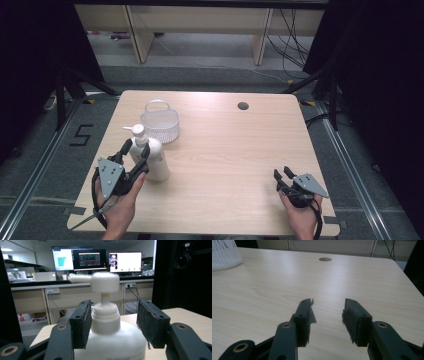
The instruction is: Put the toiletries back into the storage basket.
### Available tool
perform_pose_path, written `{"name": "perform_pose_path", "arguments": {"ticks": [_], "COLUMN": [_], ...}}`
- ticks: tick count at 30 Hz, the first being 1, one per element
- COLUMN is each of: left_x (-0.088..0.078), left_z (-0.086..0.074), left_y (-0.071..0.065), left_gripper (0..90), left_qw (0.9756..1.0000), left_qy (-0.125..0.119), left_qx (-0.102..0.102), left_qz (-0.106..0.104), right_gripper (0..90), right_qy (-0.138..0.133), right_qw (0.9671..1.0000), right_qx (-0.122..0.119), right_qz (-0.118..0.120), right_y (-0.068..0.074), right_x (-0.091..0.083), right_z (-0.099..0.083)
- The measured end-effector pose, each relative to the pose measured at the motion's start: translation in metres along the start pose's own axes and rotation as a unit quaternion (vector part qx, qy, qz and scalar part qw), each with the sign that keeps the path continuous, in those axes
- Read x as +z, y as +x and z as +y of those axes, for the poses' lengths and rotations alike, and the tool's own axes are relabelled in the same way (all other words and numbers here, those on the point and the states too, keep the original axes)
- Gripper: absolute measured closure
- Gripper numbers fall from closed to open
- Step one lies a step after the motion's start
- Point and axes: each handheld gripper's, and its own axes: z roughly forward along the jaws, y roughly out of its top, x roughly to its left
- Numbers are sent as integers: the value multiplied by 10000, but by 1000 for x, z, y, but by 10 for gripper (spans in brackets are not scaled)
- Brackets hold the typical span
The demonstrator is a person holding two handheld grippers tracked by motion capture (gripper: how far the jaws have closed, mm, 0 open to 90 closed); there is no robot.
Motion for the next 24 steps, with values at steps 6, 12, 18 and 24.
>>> {"name": "perform_pose_path", "arguments": {"ticks": [6,12,18,24], "left_x": [12,21,28,30], "left_z": [6,10,13,15], "left_y": [6,7,5,6], "left_gripper": [471,497,556,589], "left_qw": [9998,9993,9991,9989], "left_qy": [151,325,357,398], "left_qx": [-93,-177,-232,-241], "left_qz": [69,94,71,28], "right_gripper": [577,573,563,557], "right_qy": [-90,69,35,21], "right_qw": [9999,9999,10000,10000], "right_qx": [-54,111,-47,-60], "right_qz": [-47,2,32,-16], "right_y": [1,3,1,1], "right_x": [1,1,2,2], "right_z": [0,0,0,0]}}
